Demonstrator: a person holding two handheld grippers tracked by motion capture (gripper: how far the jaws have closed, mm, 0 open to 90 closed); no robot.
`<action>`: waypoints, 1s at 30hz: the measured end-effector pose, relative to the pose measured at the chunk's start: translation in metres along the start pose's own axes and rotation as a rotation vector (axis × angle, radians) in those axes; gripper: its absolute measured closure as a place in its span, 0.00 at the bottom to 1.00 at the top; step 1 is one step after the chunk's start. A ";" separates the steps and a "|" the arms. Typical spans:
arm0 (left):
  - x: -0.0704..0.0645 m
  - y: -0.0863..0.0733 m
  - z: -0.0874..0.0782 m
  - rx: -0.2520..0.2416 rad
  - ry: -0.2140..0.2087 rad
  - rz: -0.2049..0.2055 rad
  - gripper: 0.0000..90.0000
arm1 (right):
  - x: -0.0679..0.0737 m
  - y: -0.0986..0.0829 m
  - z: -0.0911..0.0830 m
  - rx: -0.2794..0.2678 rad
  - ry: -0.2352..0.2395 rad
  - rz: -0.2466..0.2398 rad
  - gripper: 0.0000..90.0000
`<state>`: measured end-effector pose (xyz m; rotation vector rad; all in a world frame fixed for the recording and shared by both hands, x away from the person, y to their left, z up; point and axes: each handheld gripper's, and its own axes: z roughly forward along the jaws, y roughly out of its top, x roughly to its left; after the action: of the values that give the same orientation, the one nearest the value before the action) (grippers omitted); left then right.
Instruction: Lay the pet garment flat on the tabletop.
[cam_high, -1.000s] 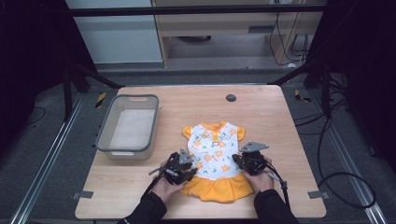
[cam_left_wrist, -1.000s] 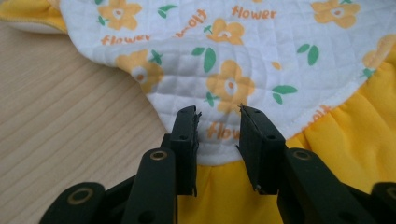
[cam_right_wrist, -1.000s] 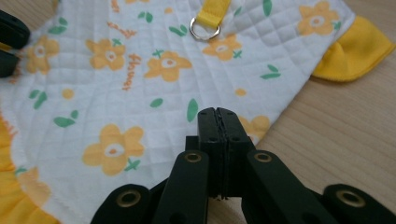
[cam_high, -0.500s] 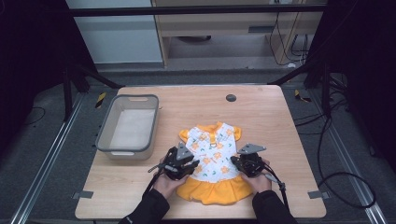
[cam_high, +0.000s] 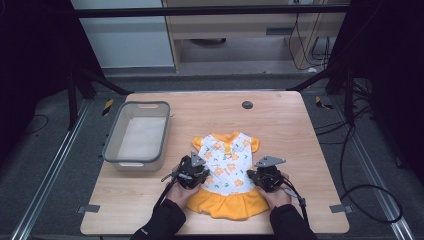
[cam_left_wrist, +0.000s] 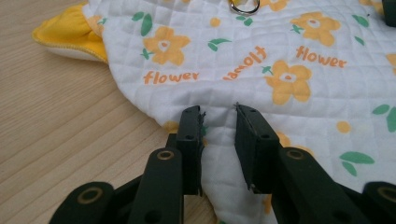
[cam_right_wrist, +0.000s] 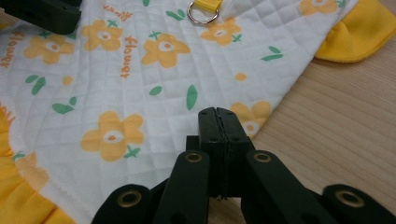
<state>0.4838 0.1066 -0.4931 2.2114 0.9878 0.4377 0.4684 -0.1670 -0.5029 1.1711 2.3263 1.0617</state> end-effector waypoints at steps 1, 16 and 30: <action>0.000 0.000 -0.002 -0.001 0.001 -0.003 0.78 | 0.000 0.000 0.000 -0.001 -0.001 0.002 1.00; 0.012 0.006 0.011 -0.024 0.014 -0.013 0.76 | 0.000 0.000 0.002 -0.011 -0.009 0.007 1.00; 0.014 0.006 -0.018 -0.144 -0.002 -0.019 0.67 | -0.005 0.004 -0.014 -0.098 0.007 0.044 1.00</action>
<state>0.4866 0.1225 -0.4754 2.0722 0.9459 0.4829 0.4652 -0.1763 -0.4906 1.1878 2.2364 1.1823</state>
